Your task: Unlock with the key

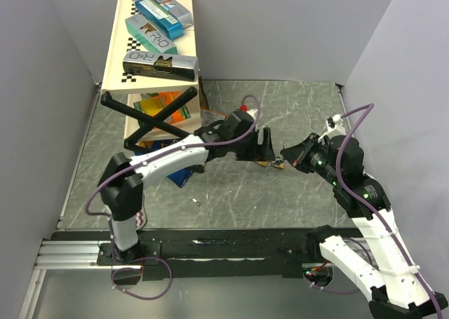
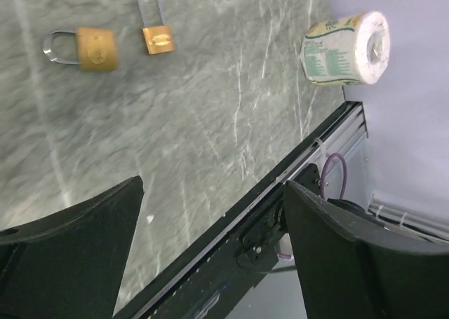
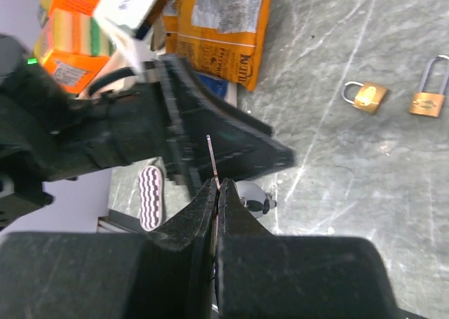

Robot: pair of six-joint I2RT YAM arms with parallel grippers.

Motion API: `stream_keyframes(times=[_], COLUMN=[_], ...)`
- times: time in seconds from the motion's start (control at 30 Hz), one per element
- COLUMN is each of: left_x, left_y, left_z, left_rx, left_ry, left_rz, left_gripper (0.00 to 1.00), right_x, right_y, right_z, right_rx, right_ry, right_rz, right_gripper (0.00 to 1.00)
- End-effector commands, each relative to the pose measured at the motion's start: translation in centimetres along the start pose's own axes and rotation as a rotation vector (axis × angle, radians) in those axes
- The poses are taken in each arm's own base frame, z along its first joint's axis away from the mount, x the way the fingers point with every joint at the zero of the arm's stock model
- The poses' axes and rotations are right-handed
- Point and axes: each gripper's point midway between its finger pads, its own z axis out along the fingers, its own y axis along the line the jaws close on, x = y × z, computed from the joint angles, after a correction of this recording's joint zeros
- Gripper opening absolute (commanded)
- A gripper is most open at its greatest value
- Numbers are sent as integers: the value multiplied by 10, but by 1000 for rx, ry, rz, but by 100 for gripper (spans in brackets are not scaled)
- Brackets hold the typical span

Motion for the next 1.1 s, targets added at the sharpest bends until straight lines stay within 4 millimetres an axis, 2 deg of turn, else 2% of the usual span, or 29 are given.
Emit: stream_keyframes(times=[0.0,0.03,0.1,0.13,0.17,0.2,0.23,0.27,0.3,0.33,0.37,0.43,0.6,0.8,0.93,1.07], left_x=[-5,0,-2,6,2,8,16,10,15,23,18,22,15,17,26,20], left_y=[-12,-10,-14,-5,-10,-3,11,9,18,28,23,29,21,17,31,39], left_z=[19,30,37,52,56,61,75,78,82,94,97,110,129,153,172,185], left_rx=[-16,-30,-39,-66,-63,-94,-149,-163,-200,-230,-224,-240,-209,-168,-180,-219], left_ry=[-7,10,13,40,36,59,80,70,96,122,108,118,90,50,65,27], left_rz=[55,63,82,87,94,107,115,122,128,133,142,164,194,251,264,289], left_gripper=[86,85,85,84,83,83,81,80,79,77,76,75,72,67,63,62], right_x=[-21,-22,-24,-23,-23,-22,-22,-22,-22,-21,-21,-19,-13,-5,-4,-6], right_y=[6,6,7,6,7,7,7,7,7,6,5,4,2,2,3,6], right_z=[-22,-27,-31,-33,-34,-35,-37,-38,-39,-41,-43,-46,-50,-46,-45,-44], right_rx=[13,14,14,9,6,3,-5,-8,-14,-17,-15,-17,-14,-18,-21,-23], right_ry=[-84,-91,-103,-108,-111,-114,-120,-125,-131,-139,-143,-147,-125,-80,-67,-61], right_rz=[-22,-21,-19,-15,-7,-5,-1,2,3,4,9,9,1,0,-6,-18], right_gripper=[0,0,0,0,0,0,0,0,0,0,0,0,0,0,0,0])
